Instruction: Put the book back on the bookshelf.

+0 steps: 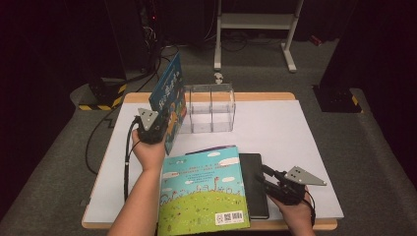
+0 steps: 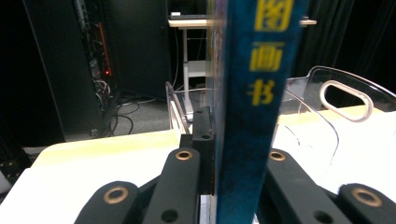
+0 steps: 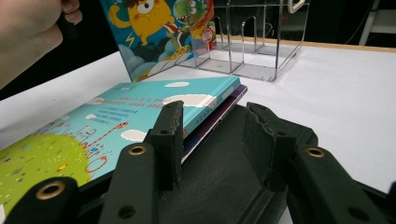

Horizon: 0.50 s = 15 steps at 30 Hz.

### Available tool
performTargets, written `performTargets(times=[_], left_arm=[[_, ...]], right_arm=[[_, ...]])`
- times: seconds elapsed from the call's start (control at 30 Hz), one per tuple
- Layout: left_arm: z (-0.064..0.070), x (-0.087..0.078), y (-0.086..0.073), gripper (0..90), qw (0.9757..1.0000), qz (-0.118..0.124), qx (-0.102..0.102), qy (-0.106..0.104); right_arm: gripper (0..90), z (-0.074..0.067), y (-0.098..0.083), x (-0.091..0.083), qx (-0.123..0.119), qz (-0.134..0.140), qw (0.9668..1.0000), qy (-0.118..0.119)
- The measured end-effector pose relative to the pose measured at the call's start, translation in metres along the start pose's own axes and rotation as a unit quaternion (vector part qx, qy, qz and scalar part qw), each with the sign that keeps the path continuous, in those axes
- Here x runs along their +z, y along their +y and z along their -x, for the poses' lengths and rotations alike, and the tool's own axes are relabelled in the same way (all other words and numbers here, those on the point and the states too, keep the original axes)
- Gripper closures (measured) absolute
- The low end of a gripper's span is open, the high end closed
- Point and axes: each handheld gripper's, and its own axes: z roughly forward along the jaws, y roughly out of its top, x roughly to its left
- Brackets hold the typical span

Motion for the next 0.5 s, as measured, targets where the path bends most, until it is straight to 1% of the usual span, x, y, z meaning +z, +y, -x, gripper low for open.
performTargets(times=[0.23, 0.4, 0.47, 0.5], left_arm=[[0.002, 0.010, -0.001, 82.1, 0.9999, 0.001, 0.004, 0.014], [0.003, 0.012, -0.001, 81.5, 0.9997, -0.001, 0.011, 0.021], [0.005, 0.012, -0.002, 81.2, 0.9994, 0.004, 0.019, 0.028], [0.005, 0.012, -0.003, 80.9, 0.9989, 0.004, 0.030, 0.036]], right_arm=[[57.7, 0.000, 0.000, 0.000, 0.000, 0.000, 1.0000, -0.001], [57.7, 0.001, 0.000, -0.001, 0.000, 0.001, 1.0000, -0.001], [57.7, 0.001, 0.000, -0.001, 0.000, 0.001, 1.0000, 0.000], [57.7, 0.001, 0.000, -0.001, 0.000, 0.001, 1.0000, 0.000]])
